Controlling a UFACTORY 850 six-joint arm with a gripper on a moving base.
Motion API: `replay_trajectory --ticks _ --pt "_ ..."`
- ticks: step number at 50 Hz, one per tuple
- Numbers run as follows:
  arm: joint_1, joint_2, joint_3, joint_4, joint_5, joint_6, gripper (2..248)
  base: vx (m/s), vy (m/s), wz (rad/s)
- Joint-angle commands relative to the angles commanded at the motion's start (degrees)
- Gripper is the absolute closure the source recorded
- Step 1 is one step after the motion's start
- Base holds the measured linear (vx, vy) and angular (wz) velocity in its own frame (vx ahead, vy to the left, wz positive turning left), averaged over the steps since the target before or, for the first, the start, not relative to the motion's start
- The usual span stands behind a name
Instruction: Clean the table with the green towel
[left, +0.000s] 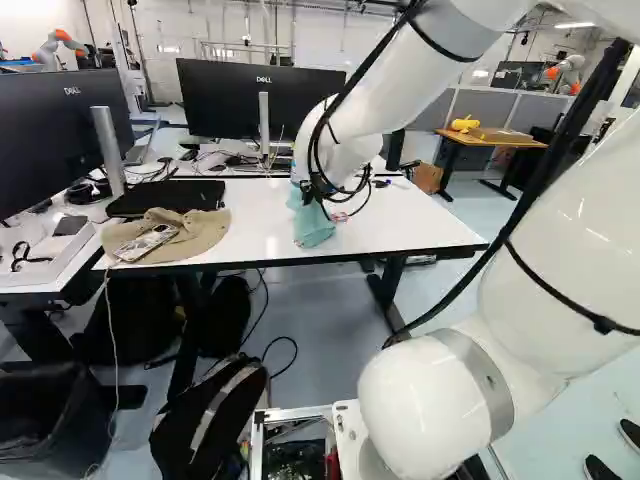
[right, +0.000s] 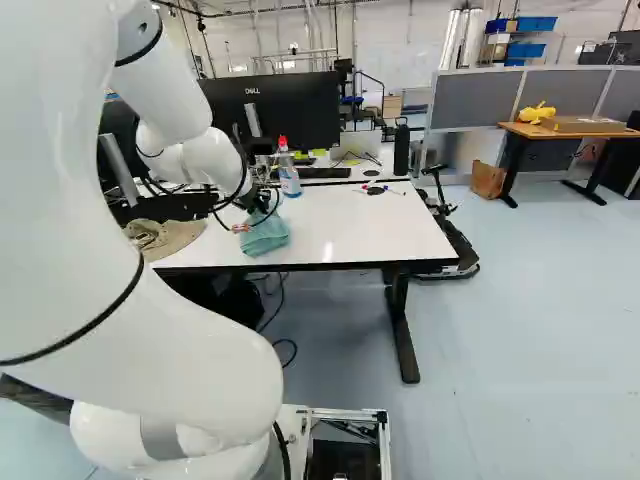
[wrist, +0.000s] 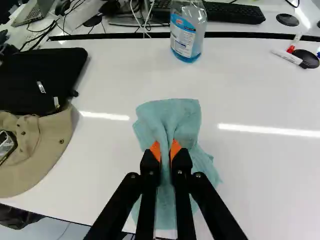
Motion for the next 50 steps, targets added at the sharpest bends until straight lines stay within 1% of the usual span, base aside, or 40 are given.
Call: replay_trajectory --ticks 17,27,41,50 --pt "3.5 -1.0 -0.9 0.0 0.0 0.0 209 0.0 0.0 0.0" --pt "5.7 -0.9 -0.8 0.0 0.0 0.0 209 0.0 0.0 0.0" --pt "8.4 1.1 1.0 0.0 0.0 0.0 209 0.0 0.0 0.0" --pt "9.2 3.8 3.5 0.0 0.0 0.0 209 0.0 0.0 0.0"
